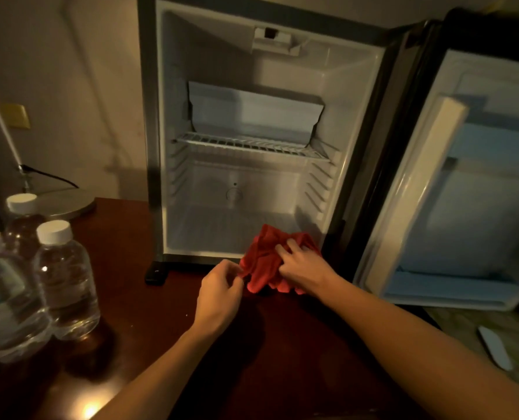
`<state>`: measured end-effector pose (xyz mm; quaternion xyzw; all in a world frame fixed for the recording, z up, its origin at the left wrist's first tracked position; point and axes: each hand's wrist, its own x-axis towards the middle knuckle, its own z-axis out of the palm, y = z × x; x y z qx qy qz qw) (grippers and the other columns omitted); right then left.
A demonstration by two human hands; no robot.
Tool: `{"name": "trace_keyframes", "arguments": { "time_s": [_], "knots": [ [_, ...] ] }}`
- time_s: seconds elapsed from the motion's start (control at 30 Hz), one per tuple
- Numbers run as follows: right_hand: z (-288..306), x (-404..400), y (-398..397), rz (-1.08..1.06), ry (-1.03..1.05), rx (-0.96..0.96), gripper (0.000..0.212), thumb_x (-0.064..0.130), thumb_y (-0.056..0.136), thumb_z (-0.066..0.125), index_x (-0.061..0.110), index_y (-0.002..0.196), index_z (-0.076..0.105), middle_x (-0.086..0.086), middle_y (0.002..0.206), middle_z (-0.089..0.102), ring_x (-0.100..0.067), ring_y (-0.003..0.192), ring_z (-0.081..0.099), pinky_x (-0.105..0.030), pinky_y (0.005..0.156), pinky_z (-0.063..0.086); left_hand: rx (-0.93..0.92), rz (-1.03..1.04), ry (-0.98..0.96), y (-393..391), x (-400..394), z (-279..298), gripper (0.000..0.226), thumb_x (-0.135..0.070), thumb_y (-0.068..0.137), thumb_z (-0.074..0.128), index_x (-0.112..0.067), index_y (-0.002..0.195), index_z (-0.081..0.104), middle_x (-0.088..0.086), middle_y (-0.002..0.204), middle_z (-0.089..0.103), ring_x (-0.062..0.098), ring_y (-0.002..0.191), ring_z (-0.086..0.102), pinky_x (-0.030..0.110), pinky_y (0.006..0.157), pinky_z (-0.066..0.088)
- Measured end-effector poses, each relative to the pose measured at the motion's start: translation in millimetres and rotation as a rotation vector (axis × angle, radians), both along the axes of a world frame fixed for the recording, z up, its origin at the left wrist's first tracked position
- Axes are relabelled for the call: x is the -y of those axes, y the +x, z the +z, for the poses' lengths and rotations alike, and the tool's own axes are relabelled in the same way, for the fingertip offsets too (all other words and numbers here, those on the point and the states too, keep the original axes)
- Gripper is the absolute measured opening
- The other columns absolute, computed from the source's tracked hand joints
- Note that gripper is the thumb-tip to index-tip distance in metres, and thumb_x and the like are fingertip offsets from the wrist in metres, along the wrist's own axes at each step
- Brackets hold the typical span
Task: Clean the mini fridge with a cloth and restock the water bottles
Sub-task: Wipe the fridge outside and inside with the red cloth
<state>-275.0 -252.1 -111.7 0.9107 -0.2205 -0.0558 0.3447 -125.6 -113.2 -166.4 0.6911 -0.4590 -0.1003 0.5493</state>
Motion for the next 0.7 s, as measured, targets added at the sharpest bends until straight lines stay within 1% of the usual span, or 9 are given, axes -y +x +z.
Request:
{"name": "trace_keyframes", "arguments": {
  "time_s": [0.07, 0.2, 0.27, 0.37, 0.47, 0.53, 0.57, 0.63, 0.7],
  "knots": [
    [11, 11, -9, 0.034, -0.066, 0.077, 0.025, 0.02, 0.069, 0.049, 0.013, 0.058, 0.071, -0.009, 0.089, 0.067, -0.033, 0.075, 0.062, -0.029, 0.04, 0.047, -0.006, 0.003, -0.005, 0, 7, 1, 0.013, -0.012, 0.087, 0.06, -0.024, 0.087, 0.064, -0.012, 0.083, 0.065, 0.004, 0.081, 0.061, 0.03, 0.074, 0.051],
    [55, -8, -30, 0.096, -0.103, 0.208, 0.024, 0.018, 0.067, 0.05, 0.011, 0.066, 0.073, -0.014, 0.101, 0.065, -0.036, 0.083, 0.062, -0.031, 0.043, 0.049, 0.001, -0.02, -0.003, -6, 22, 9, 0.013, -0.01, 0.085, 0.061, -0.022, 0.089, 0.064, -0.008, 0.083, 0.066, 0.011, 0.082, 0.063, 0.035, 0.079, 0.053],
    [81, -29, -44, 0.169, -0.119, 0.356, 0.03, 0.018, 0.073, 0.043, 0.013, 0.068, 0.072, -0.014, 0.108, 0.064, -0.037, 0.088, 0.06, -0.035, 0.055, 0.054, 0.011, -0.048, -0.035, -15, 28, 17, 0.014, -0.01, 0.083, 0.061, -0.023, 0.086, 0.065, -0.008, 0.081, 0.067, 0.012, 0.081, 0.064, 0.035, 0.077, 0.051],
    [111, -55, -77, 0.237, -0.121, 0.577, 0.028, 0.016, 0.078, 0.043, 0.008, 0.079, 0.07, -0.014, 0.118, 0.061, -0.038, 0.096, 0.055, -0.041, 0.08, 0.052, 0.036, -0.099, -0.072, -34, 33, 29, 0.006, -0.014, 0.082, 0.061, -0.02, 0.082, 0.06, -0.006, 0.074, 0.064, 0.018, 0.074, 0.062, 0.037, 0.068, 0.047],
    [127, -61, -104, 0.243, -0.105, 0.815, 0.029, 0.013, 0.078, 0.042, 0.005, 0.086, 0.069, -0.012, 0.123, 0.055, -0.036, 0.107, 0.051, -0.041, 0.088, 0.049, 0.049, -0.138, -0.105, -59, 33, 38, 0.007, -0.014, 0.08, 0.059, -0.02, 0.083, 0.06, -0.006, 0.072, 0.061, 0.015, 0.071, 0.059, 0.035, 0.066, 0.044],
    [141, -54, -110, 0.244, -0.089, 0.942, 0.022, 0.007, 0.078, 0.052, 0.0, 0.091, 0.069, -0.007, 0.127, 0.048, -0.033, 0.116, 0.047, -0.042, 0.091, 0.047, 0.061, -0.15, -0.109, -75, 32, 45, 0.015, -0.01, 0.082, 0.061, -0.025, 0.083, 0.06, -0.007, 0.073, 0.062, 0.012, 0.073, 0.06, 0.033, 0.069, 0.047],
    [150, -48, -109, 0.23, -0.085, 0.963, 0.018, 0.002, 0.076, 0.06, -0.002, 0.092, 0.068, -0.009, 0.129, 0.047, -0.035, 0.118, 0.045, -0.044, 0.092, 0.048, 0.068, -0.158, -0.105, -80, 31, 47, 0.017, -0.01, 0.082, 0.061, -0.026, 0.084, 0.06, -0.007, 0.075, 0.063, 0.011, 0.074, 0.061, 0.033, 0.07, 0.048],
    [163, -38, -102, 0.18, -0.086, 0.956, 0.026, -0.004, 0.065, 0.074, -0.002, 0.09, 0.069, -0.017, 0.129, 0.051, -0.039, 0.117, 0.046, -0.047, 0.091, 0.051, 0.075, -0.171, -0.087, -87, 29, 47, 0.018, -0.011, 0.083, 0.062, -0.028, 0.084, 0.06, -0.008, 0.076, 0.064, 0.008, 0.075, 0.061, 0.033, 0.071, 0.05],
    [164, -36, -95, 0.144, -0.111, 0.959, 0.023, -0.001, 0.061, 0.071, 0.0, 0.085, 0.07, -0.022, 0.127, 0.054, -0.04, 0.116, 0.048, -0.048, 0.091, 0.051, 0.081, -0.174, -0.076, -90, 26, 47, 0.016, -0.012, 0.082, 0.061, -0.028, 0.083, 0.059, -0.01, 0.074, 0.063, 0.008, 0.073, 0.06, 0.034, 0.07, 0.051]
  ]
}}
